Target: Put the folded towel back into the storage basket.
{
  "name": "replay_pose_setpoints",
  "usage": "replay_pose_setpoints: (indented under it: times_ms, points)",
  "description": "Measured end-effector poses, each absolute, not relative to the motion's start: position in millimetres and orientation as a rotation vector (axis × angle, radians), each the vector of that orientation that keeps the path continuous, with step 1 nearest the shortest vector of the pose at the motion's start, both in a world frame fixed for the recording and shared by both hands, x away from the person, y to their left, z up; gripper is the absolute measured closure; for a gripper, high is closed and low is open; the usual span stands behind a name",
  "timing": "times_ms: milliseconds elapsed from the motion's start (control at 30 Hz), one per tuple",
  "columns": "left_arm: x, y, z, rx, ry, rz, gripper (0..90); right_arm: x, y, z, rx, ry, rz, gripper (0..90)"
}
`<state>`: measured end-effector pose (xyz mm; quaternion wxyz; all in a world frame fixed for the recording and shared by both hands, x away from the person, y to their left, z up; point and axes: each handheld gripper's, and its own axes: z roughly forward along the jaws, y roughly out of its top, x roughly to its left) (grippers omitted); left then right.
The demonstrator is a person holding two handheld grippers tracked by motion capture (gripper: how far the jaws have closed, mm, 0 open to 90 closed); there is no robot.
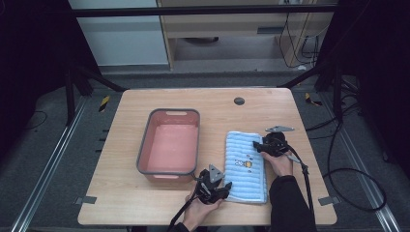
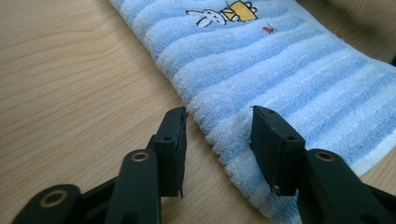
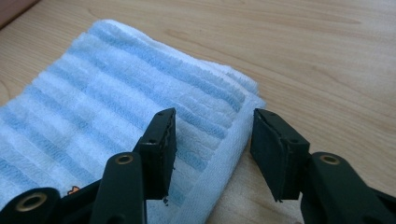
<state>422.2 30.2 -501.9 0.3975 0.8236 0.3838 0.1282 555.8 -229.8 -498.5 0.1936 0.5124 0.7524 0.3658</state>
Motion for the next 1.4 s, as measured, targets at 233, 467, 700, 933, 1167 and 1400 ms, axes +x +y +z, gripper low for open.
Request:
replay_pose_setpoints:
  times_ms: [233, 467, 700, 933, 1167, 1400]
  points:
    - [421, 27, -503, 2.08, 0.99, 0.309, 65.2, 556, -229, -502, 1.446, 2.122, 1.008, 52.9]
    - [420, 24, -503, 2.073, 1.023, 0.286, 73.6, 554, -226, -501, 1.447, 2.139, 1.026, 68.3]
    - [420, 21, -501, 2.073, 1.04, 0.279, 81.5, 554, -225, -501, 1.476, 2.149, 1.068, 81.1]
    - [420, 24, -500, 2.048, 1.039, 0.268, 84.7, 550, -224, -497, 1.449, 2.129, 1.093, 82.8]
    - [420, 30, -493, 2.008, 1.025, 0.239, 85.1, 541, -225, -477, 1.392, 2.088, 1.168, 82.8]
    - [414, 35, -474, 1.994, 0.985, 0.263, 85.1, 534, -220, -458, 1.342, 2.066, 1.197, 82.9]
